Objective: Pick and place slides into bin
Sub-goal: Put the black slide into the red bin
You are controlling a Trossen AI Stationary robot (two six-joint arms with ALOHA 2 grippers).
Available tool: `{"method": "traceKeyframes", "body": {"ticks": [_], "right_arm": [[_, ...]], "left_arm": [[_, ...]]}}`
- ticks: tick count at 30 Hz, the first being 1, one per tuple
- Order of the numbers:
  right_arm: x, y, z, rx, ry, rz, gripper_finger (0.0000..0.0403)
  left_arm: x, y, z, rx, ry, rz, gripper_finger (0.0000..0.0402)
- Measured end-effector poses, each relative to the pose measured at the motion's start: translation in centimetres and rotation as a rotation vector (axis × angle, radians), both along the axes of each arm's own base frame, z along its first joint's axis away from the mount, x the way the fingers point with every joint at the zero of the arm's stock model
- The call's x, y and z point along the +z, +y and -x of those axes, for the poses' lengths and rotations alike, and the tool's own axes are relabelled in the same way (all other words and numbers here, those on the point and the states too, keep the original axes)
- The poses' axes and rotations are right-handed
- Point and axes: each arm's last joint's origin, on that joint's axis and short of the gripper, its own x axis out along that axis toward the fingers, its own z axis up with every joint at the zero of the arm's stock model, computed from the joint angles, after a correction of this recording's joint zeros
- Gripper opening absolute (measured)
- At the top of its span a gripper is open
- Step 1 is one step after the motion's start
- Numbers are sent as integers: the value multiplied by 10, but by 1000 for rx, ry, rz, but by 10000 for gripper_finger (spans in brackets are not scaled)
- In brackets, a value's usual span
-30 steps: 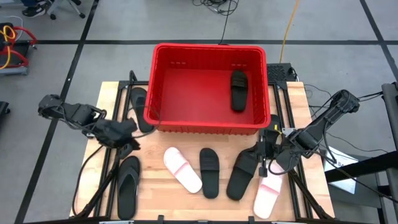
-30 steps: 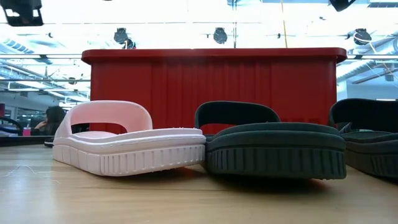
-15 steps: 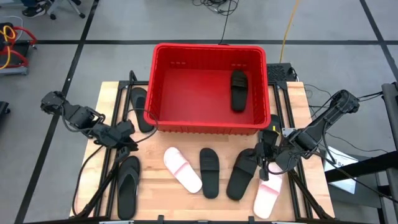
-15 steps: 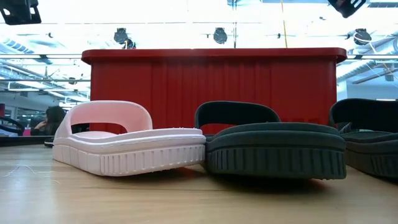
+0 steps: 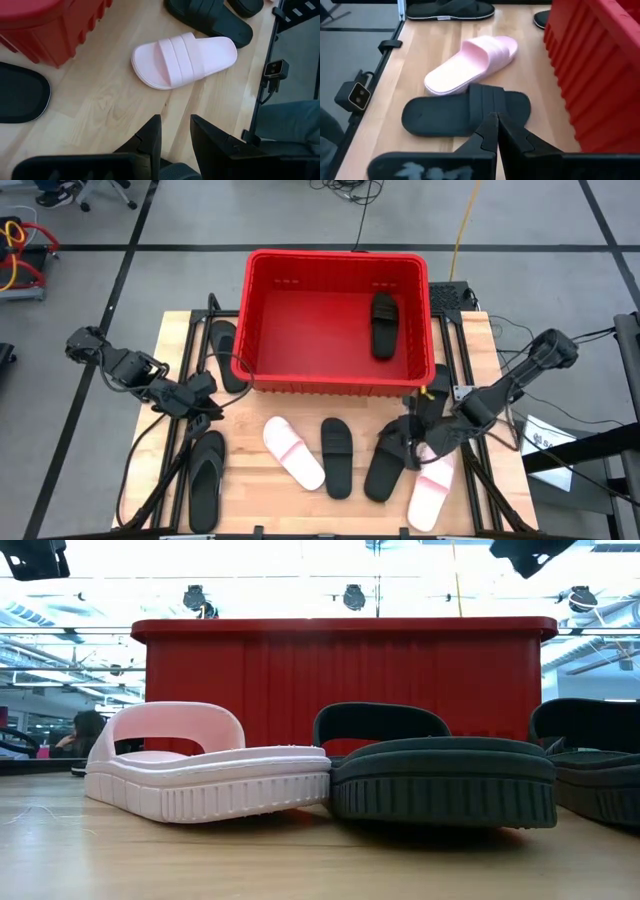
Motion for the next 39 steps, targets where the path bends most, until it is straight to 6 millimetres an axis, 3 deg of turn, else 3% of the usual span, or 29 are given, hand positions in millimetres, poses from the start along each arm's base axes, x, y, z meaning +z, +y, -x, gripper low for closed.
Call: {"method": "traceKeyframes", "body": {"ticks": [9, 21, 33, 39], "right_arm": [[-10, 4, -13, -18, 11, -13, 0], [-15, 6, 0, -103, 115, -159, 0], [19, -28, 45, -105, 68, -182, 0], [13, -48, 76, -86, 260, -103, 0]], "left_arm": [[0, 0, 0, 0, 0, 0, 97], [0, 0, 0, -41, -8, -31, 97], [0, 0, 0, -41, -8, -30, 97], [0, 0, 0, -46, -8, -34, 97]]}}
